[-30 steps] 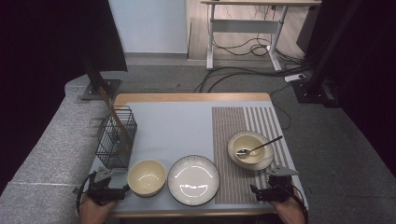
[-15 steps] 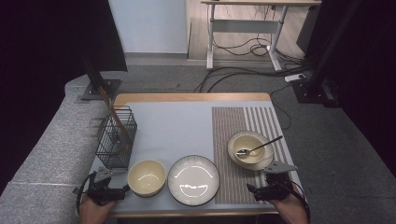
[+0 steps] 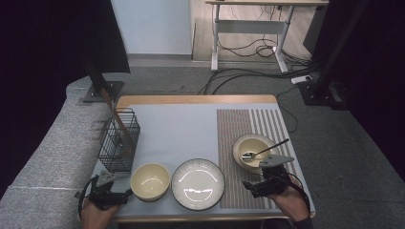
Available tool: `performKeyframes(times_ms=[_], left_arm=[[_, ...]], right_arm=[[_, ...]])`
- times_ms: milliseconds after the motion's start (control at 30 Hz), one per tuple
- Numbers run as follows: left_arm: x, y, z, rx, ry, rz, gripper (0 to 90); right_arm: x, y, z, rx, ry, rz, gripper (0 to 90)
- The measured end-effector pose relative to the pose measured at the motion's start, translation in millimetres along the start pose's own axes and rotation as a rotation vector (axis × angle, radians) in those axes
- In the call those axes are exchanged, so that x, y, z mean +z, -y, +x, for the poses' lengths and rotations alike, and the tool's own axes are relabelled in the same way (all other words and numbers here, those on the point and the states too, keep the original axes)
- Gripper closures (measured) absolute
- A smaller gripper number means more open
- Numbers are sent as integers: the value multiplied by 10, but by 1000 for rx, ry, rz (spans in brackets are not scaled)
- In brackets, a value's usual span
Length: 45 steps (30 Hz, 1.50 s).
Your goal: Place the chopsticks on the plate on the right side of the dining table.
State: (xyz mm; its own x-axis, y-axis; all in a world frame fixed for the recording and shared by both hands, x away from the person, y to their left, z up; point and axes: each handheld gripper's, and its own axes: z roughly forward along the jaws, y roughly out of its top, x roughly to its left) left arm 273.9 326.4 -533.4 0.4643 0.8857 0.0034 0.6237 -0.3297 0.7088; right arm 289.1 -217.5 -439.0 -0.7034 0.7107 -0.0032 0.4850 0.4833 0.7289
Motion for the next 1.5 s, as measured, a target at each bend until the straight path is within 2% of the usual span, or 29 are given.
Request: performKeyframes(times_ms=[367, 633, 800, 1500], left_arm=[[0, 0, 0, 0, 0, 0, 2], [-1, 0, 1, 1, 1, 1, 2], [0, 0, 0, 1, 0, 0, 2], [1, 0, 1, 1, 0, 0, 2]], right_arm=[[163, -343, 35, -58, -37, 10, 18], [286, -553, 123, -86, -76, -3, 7], [344, -682, 176, -114, -85, 3, 3], [692, -1148, 356, -146, -150, 35, 0]])
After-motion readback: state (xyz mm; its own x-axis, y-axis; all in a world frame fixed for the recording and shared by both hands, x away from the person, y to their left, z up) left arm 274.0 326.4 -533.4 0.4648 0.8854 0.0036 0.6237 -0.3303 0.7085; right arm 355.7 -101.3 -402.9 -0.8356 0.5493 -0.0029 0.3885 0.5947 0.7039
